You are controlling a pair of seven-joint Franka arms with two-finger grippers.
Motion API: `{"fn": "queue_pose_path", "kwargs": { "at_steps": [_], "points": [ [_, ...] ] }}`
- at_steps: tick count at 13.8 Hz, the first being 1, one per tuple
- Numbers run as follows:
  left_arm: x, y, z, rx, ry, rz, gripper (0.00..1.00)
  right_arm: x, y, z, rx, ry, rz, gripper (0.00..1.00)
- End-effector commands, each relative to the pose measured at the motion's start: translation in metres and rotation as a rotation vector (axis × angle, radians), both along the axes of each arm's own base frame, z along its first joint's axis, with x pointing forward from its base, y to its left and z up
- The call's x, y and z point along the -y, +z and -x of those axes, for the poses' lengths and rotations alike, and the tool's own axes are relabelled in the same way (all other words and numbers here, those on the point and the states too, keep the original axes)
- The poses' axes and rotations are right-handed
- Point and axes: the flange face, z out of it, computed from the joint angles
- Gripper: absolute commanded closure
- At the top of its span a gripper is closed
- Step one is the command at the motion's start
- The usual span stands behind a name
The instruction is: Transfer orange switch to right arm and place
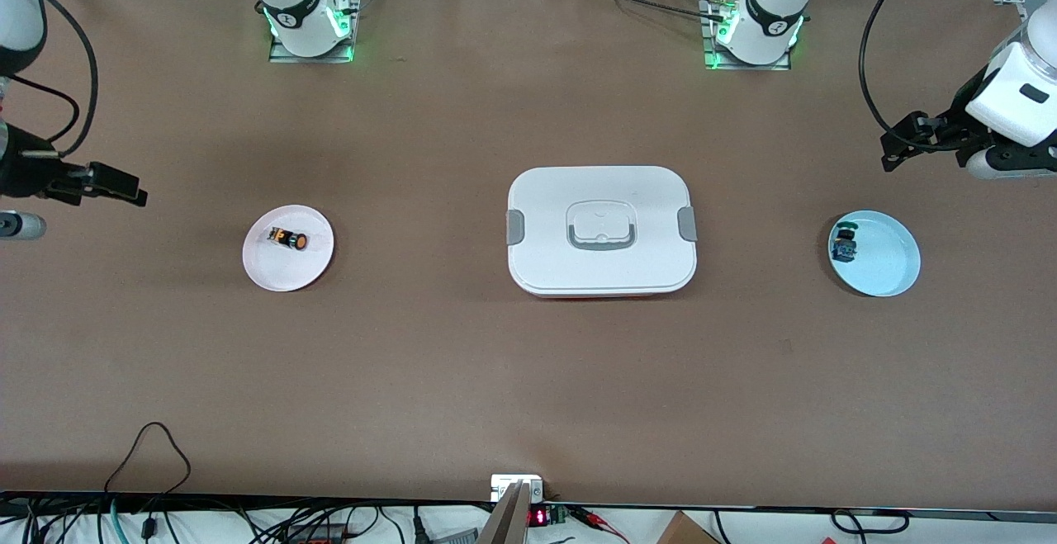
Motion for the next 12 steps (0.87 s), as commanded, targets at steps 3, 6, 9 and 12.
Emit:
{"fn": "queue_pose_path", "kwargs": {
  "at_steps": [3, 6, 9, 12],
  "points": [
    [0.002, 0.006, 0.005, -0.003, 0.006, 0.02, 0.0, 0.001, -0.005, 0.032, 0.045, 0.005, 0.04, 0.0],
    [0.002, 0.007, 0.005, -0.001, 0.006, 0.02, 0.0, -0.014, 0.005, 0.037, 0.052, 0.022, 0.039, 0.0],
    [0.001, 0.006, 0.005, -0.003, 0.007, 0.02, 0.0, -0.018, 0.018, 0.047, 0.043, 0.014, 0.028, 0.0],
    [0.0, 0.006, 0.005, -0.003, 0.007, 0.015, 0.0, -0.016, 0.029, 0.049, 0.034, 0.021, 0.023, 0.0]
  ]
}}
